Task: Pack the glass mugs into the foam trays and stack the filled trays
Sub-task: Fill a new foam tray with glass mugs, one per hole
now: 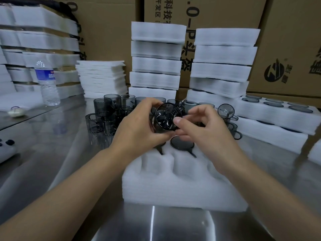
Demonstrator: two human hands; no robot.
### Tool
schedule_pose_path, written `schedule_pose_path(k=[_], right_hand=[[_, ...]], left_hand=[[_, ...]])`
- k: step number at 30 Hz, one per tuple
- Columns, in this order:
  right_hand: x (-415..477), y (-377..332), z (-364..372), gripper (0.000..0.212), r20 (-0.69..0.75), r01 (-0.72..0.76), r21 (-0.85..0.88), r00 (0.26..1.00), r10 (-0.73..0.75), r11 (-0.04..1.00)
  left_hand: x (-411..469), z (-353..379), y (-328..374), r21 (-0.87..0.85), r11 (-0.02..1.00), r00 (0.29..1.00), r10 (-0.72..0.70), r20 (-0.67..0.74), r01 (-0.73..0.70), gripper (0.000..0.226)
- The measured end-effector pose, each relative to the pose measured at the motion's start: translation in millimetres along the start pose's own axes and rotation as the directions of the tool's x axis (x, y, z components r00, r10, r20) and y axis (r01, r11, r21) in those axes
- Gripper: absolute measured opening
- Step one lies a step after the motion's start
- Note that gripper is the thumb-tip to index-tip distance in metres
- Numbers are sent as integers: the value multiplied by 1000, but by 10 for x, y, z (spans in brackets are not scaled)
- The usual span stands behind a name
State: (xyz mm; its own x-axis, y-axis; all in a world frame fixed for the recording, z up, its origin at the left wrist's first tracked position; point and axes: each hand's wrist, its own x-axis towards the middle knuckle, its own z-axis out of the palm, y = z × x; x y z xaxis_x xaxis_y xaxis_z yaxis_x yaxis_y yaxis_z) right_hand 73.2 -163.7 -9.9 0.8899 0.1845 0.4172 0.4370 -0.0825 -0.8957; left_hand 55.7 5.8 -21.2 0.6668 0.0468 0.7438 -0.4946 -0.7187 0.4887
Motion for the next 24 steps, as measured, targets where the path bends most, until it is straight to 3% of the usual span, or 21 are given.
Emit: schedule_pose_path(k=[3, 7, 10, 12, 14, 16, 19, 21, 24], right_hand=[[-74, -25, 70, 37, 44, 65, -21, 997, -64, 998], [-162, -54, 129, 68, 101, 123, -80, 988, -115, 989], [-184, -45, 145, 68, 95, 122, -124, 989, -111, 985], [-169, -31, 132, 63, 83, 100, -88, 992, -93, 991], [-162, -32, 127, 61, 92, 102, -94, 991, -93, 990], [-163, -28, 124, 56, 123, 120, -120, 987, -106, 985], [-182, -34, 135, 51, 223, 145, -156, 969, -108, 977], [-202, -43, 144, 50, 322, 183, -196, 940, -113, 963], [-231, -62, 148, 52, 447, 232, -229, 888, -110, 945]], left_hand=[[13, -29, 38, 54, 998, 998, 26, -50, -23, 57], [24, -87, 52, 113, 993, 996, 48, -79, -39, 67], [-18, -86, 112, 225, 971, 994, 97, -56, -82, 67], [-16, -138, 134, 262, 958, 993, 117, -3, -112, 61], [36, -267, 92, 185, 974, 982, 106, 157, -134, 59], [106, -455, 30, 32, 999, 921, 3, 389, -17, 73], [162, -662, -135, -59, 970, 737, -138, 661, 234, 88], [167, -677, -178, -100, 929, 665, -177, 726, 357, 78], [164, -624, -188, -165, 843, 611, -223, 759, 512, 61]])
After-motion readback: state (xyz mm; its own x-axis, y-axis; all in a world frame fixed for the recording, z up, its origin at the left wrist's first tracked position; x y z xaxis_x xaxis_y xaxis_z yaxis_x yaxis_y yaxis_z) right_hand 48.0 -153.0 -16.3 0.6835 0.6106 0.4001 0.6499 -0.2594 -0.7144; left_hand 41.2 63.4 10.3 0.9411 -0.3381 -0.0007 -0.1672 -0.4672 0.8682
